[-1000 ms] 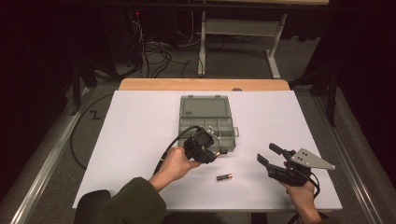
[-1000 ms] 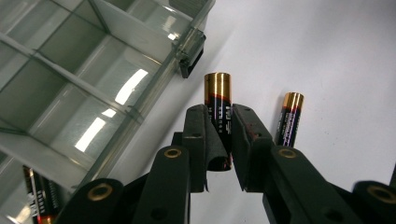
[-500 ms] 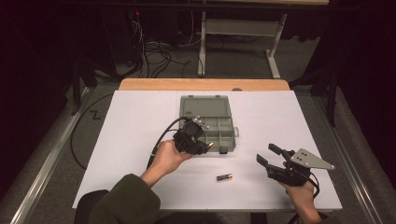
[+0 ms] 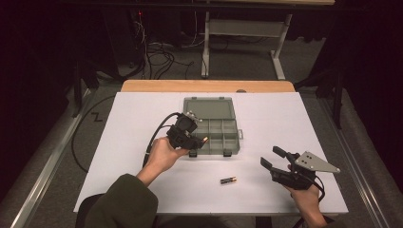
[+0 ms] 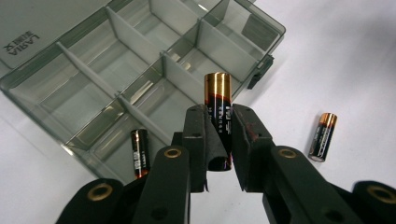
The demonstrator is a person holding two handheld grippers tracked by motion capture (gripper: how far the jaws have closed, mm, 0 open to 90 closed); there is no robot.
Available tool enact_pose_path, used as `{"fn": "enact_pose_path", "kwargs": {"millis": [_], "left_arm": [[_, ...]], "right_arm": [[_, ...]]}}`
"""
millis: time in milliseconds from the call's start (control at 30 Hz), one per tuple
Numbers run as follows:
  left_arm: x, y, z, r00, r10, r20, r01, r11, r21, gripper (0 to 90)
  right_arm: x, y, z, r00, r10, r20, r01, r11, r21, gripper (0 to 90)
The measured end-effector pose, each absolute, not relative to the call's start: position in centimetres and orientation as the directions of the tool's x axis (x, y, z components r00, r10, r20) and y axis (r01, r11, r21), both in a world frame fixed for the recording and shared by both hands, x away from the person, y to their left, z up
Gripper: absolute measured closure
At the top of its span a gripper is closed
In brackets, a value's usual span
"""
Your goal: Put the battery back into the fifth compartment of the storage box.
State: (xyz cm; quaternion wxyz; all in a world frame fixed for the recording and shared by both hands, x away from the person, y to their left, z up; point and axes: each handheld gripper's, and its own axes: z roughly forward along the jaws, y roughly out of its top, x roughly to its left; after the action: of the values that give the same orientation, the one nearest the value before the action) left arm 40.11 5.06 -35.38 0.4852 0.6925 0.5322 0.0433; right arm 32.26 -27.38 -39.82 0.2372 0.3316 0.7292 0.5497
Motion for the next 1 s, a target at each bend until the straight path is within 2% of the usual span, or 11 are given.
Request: {"fn": "enact_pose_path", "kwargs": {"millis": [1000], "left_arm": [[42.3,6.6,-36.4,0.346,0.836,-0.426,0.69,0.08,0.719,76.2]], "right_arm": [[32.3,-27.4,-39.8,-0.668,0.744,0.02,0.226,0.177,0.958,36.8]]}}
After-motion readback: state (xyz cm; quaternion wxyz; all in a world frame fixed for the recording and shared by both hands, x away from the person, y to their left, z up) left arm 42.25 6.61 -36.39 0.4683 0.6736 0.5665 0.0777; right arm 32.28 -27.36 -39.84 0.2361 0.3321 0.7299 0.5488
